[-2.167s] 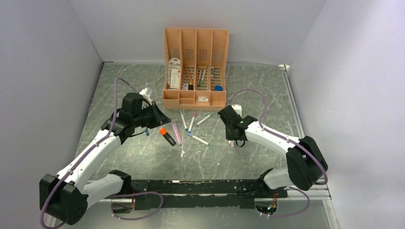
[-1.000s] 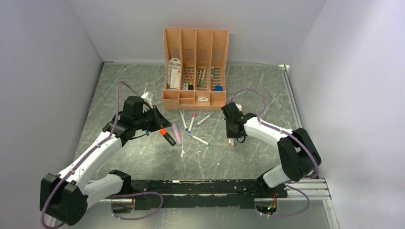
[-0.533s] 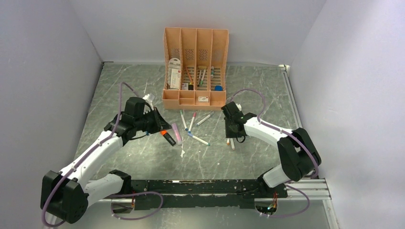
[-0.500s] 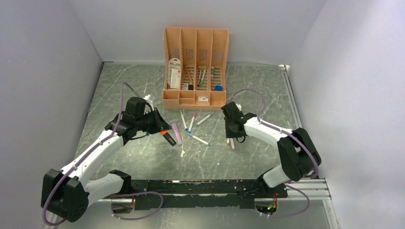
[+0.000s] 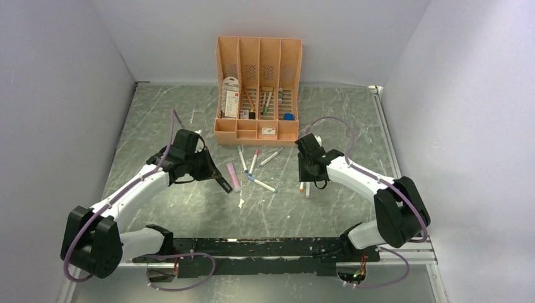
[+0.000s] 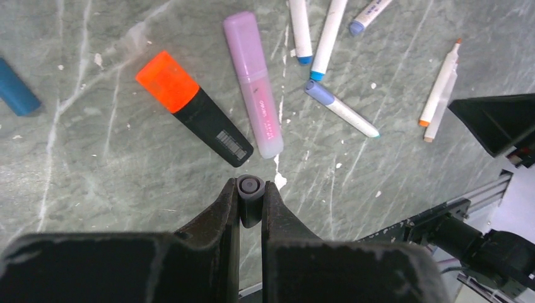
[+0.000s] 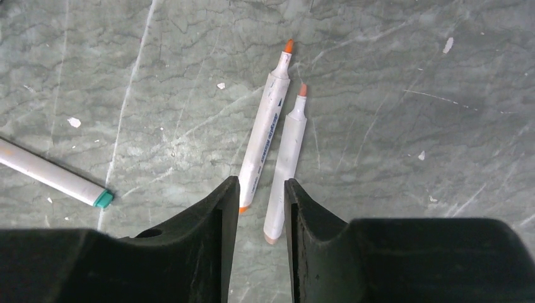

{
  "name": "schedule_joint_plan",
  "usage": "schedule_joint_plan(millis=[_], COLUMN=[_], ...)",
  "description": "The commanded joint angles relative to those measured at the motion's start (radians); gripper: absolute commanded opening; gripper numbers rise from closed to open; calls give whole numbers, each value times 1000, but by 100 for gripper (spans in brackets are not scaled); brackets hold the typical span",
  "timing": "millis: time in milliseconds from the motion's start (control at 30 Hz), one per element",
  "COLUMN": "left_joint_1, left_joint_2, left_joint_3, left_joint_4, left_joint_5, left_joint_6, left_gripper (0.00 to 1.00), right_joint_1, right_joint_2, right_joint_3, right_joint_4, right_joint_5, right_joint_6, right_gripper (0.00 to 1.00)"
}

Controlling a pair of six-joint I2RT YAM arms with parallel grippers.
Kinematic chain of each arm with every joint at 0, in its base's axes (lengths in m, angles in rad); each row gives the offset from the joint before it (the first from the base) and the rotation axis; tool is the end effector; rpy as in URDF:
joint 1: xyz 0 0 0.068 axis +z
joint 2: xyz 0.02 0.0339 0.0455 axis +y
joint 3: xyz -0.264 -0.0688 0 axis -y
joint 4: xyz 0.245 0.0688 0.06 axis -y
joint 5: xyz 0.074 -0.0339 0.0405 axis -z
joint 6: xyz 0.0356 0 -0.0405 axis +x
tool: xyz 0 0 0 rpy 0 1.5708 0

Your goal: Open the pen caps

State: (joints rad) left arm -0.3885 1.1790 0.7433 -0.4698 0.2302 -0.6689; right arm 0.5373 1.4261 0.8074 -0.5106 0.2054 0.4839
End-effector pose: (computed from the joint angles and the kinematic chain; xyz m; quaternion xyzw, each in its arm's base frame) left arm 0.2132 -0.0960 0.2230 -0.0941 0.9350 -0.2574 0.2253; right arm 0.2295 0.1283 0.1831 -0.0035 0.9708 0.0192 0.2389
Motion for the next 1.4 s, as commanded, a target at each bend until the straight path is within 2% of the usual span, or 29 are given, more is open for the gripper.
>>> schedule_joint_plan(millis=[0,333,433,533,867,1367], left_joint_1=[7,7,7,7,12,70], left_joint_2=[17,72,96,117,161,282], left_joint_3=[45,-2,-7,-16,-23,95], left_joint_4=[-52,-20,-10,1,-7,-67], left_joint_5=[-73,-92,-93,-98,-192,-290], left_joint_6=[28,26,34,41,55,111], left_gripper=[12,14,22,24,24,28], right_joint_1=[-7,-7,-7,-5,1,43], right_joint_2=[-40,-125,-145,-154,-139,-87], right_joint_3=[36,84,86,83,76,78], right_joint_4=[-51,-82,-72,-61,-33,4], right_joint_5=[3,-55,-101,-138,-216,-275], right_joint_6=[-17,-29,-41,-50,-57,-73], right_gripper=[33,49,56,59,61,62])
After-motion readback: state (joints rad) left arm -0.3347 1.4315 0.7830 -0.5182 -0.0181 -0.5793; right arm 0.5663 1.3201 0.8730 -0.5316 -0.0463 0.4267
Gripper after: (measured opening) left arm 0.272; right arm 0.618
